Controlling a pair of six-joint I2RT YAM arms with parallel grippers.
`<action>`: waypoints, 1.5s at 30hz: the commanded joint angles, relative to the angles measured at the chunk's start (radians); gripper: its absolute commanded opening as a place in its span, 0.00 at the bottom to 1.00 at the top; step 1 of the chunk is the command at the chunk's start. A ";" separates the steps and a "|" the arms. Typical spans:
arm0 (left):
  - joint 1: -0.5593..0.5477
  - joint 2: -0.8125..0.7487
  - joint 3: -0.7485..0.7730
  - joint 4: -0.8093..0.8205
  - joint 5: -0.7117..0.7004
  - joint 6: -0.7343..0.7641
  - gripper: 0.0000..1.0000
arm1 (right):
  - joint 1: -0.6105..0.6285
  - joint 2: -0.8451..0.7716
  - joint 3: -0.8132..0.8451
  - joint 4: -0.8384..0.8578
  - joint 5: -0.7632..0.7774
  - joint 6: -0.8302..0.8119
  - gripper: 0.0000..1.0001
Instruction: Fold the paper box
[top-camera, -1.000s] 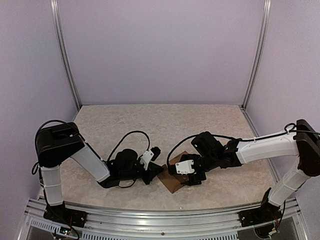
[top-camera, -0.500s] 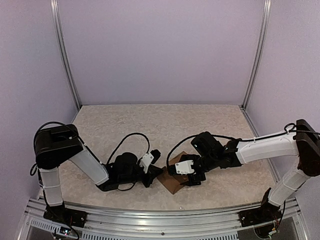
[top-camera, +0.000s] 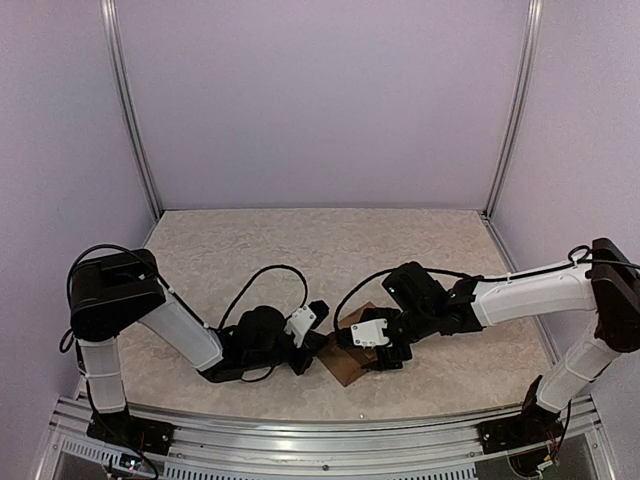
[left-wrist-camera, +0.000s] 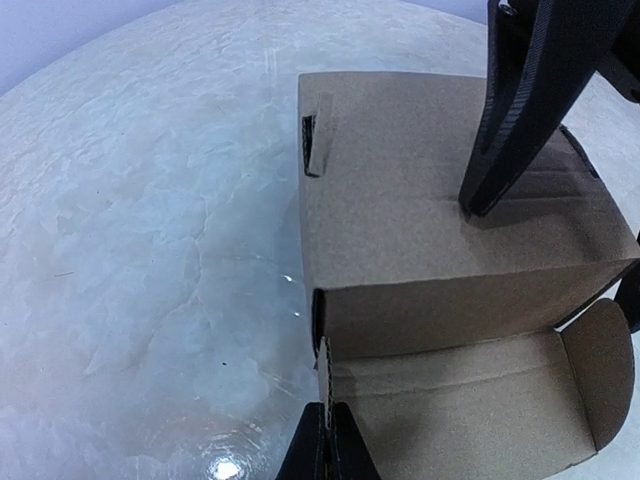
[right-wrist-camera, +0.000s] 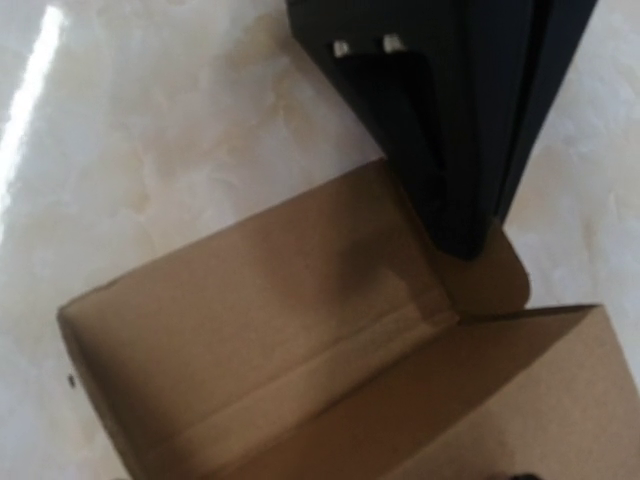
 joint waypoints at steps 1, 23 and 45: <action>-0.011 0.003 0.061 -0.082 -0.002 0.020 0.00 | -0.007 0.059 -0.037 -0.173 0.012 0.016 0.80; 0.031 -0.048 0.167 -0.292 0.094 0.031 0.00 | -0.007 0.057 -0.044 -0.162 0.011 0.004 0.79; 0.076 -0.050 0.446 -0.717 0.258 -0.053 0.00 | -0.001 0.059 -0.062 -0.144 0.055 -0.029 0.74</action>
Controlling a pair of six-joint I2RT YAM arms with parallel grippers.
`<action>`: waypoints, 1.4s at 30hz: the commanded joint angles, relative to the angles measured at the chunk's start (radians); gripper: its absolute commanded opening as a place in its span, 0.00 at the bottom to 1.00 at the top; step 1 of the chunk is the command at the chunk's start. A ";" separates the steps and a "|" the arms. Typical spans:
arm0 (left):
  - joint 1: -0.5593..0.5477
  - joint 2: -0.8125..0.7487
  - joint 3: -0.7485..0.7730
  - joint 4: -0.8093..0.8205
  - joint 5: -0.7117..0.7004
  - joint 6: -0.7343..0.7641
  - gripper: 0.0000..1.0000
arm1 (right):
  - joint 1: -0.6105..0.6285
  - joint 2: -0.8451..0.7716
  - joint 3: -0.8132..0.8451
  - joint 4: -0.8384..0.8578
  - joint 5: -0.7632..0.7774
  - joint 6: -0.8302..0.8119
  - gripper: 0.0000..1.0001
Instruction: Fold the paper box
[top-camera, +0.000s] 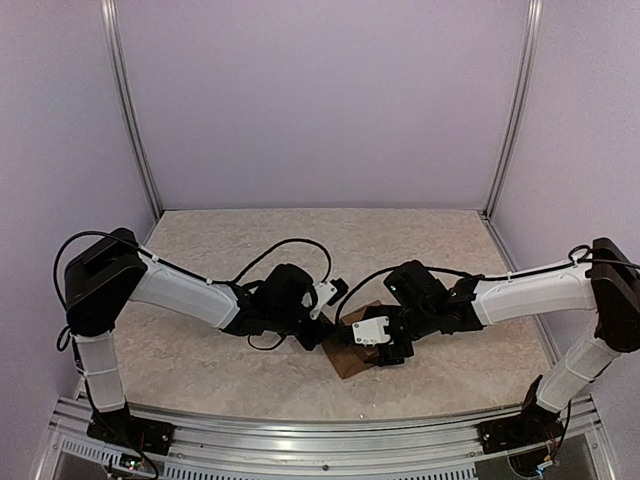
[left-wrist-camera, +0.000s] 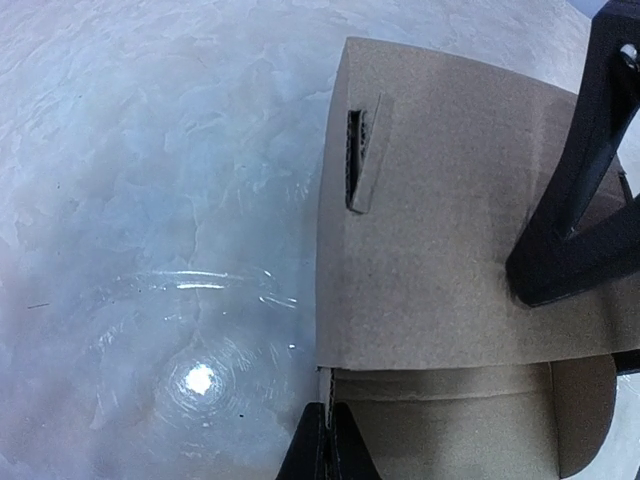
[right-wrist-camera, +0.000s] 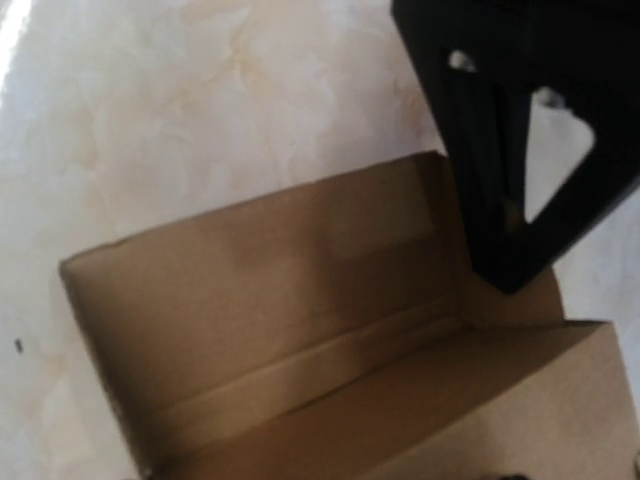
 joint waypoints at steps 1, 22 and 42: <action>-0.002 -0.014 0.092 -0.046 0.110 -0.025 0.00 | 0.005 0.059 -0.061 -0.147 0.006 -0.003 0.74; 0.023 0.033 0.177 -0.178 0.183 -0.031 0.00 | -0.001 0.045 -0.062 -0.196 -0.015 -0.042 0.77; 0.027 0.074 0.341 -0.391 0.201 -0.040 0.00 | -0.017 0.040 -0.064 -0.225 -0.042 -0.060 0.85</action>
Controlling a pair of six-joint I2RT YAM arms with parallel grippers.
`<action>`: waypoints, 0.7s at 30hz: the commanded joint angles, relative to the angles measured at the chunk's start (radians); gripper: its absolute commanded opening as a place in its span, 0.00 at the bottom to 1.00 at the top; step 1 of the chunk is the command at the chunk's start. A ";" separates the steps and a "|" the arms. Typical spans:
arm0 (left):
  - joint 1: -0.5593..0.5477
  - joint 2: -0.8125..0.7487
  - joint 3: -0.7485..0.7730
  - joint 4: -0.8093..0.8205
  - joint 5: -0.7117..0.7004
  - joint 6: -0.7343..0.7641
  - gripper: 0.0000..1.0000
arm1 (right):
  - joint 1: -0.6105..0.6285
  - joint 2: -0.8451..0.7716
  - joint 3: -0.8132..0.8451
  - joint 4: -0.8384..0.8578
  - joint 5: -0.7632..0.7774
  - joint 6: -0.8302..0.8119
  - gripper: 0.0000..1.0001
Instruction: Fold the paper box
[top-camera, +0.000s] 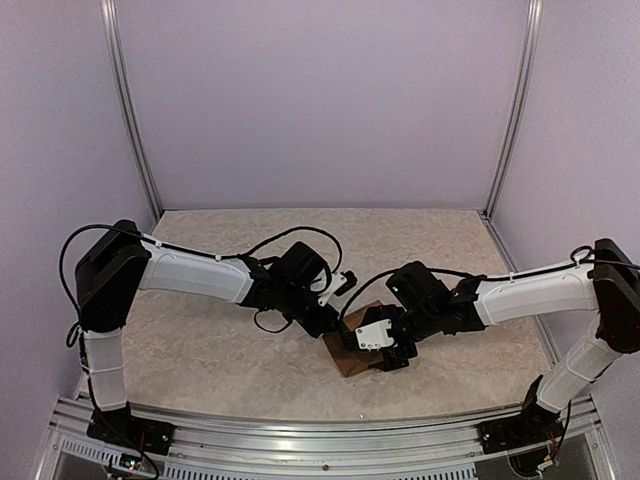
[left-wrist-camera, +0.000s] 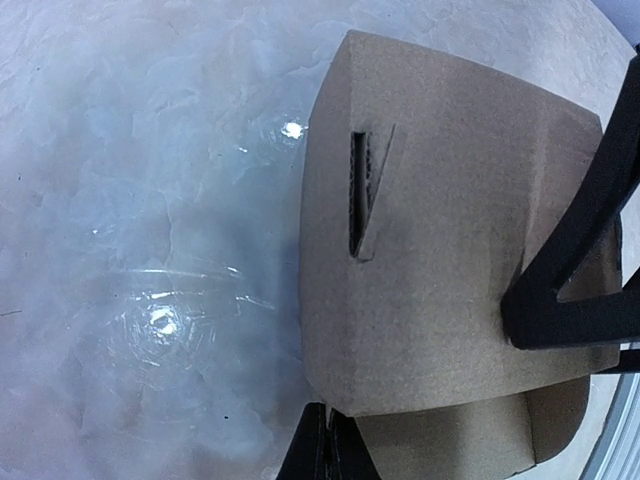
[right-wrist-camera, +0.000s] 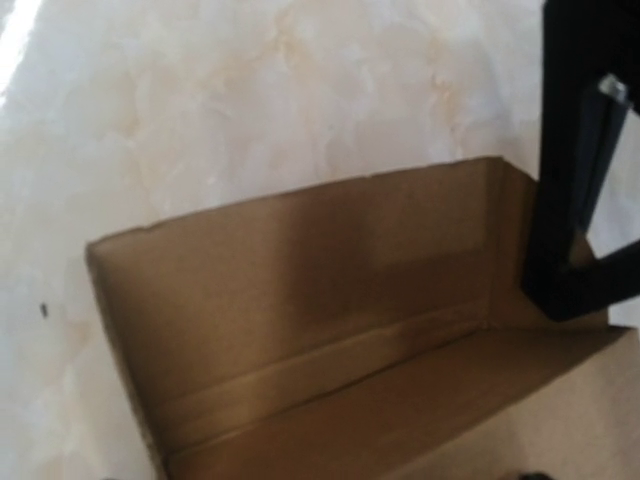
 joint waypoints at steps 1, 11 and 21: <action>-0.009 0.020 0.097 -0.027 0.081 -0.022 0.00 | -0.005 0.053 -0.050 -0.202 -0.024 0.018 0.85; 0.015 0.088 0.222 -0.187 0.126 -0.067 0.00 | -0.004 0.064 -0.045 -0.182 0.020 0.038 0.84; 0.049 0.087 0.264 -0.218 0.227 -0.138 0.00 | -0.005 0.057 -0.036 -0.173 0.033 0.057 0.84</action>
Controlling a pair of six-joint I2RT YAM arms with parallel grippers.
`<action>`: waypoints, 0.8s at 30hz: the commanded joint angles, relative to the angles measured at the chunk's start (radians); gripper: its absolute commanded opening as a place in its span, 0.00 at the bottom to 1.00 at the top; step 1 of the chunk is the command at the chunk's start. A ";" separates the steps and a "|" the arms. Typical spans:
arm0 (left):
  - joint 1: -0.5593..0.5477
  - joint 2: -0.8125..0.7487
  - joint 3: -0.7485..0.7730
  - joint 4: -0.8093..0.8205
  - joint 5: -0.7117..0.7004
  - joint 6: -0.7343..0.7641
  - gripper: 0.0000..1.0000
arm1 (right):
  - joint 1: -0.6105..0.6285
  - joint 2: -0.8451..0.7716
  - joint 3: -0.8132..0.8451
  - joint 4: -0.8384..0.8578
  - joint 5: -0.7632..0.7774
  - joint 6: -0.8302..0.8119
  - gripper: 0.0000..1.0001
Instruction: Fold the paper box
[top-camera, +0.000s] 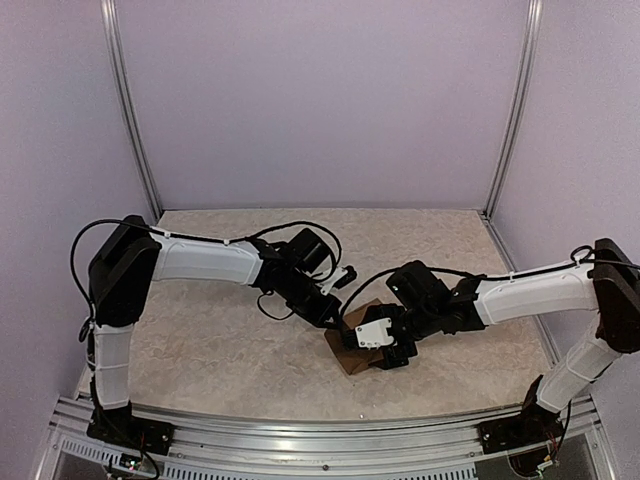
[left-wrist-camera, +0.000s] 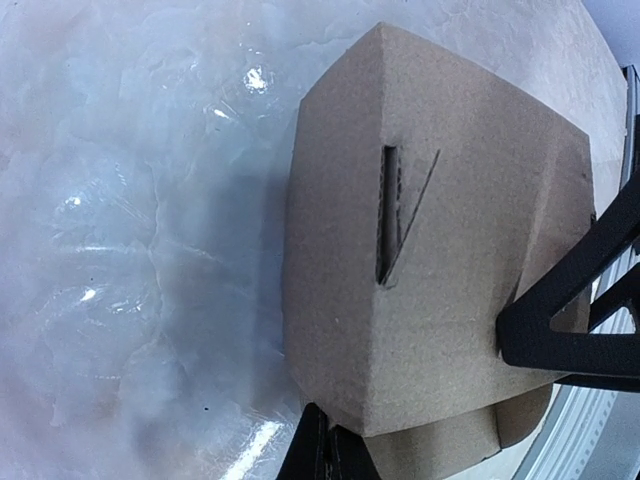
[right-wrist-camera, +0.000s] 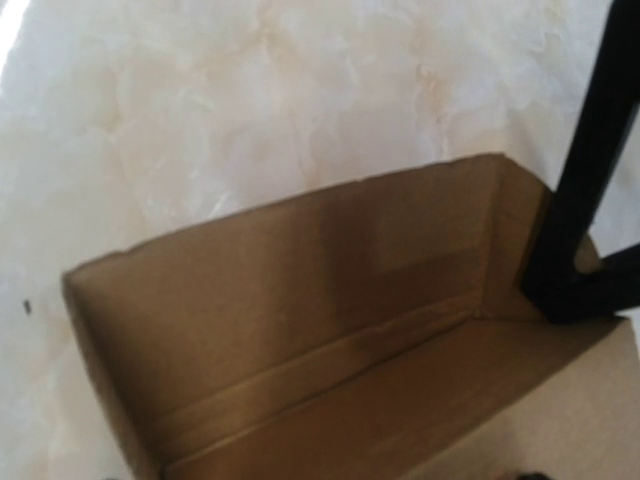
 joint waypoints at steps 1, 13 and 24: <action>0.003 0.002 0.071 0.021 0.088 -0.043 0.00 | -0.005 0.056 -0.040 -0.173 0.023 0.052 0.83; 0.000 -0.018 0.035 0.023 0.034 -0.014 0.09 | -0.005 0.061 -0.044 -0.162 0.041 0.055 0.83; -0.025 -0.043 0.008 0.010 -0.036 0.014 0.17 | -0.005 0.069 -0.042 -0.162 0.040 0.055 0.82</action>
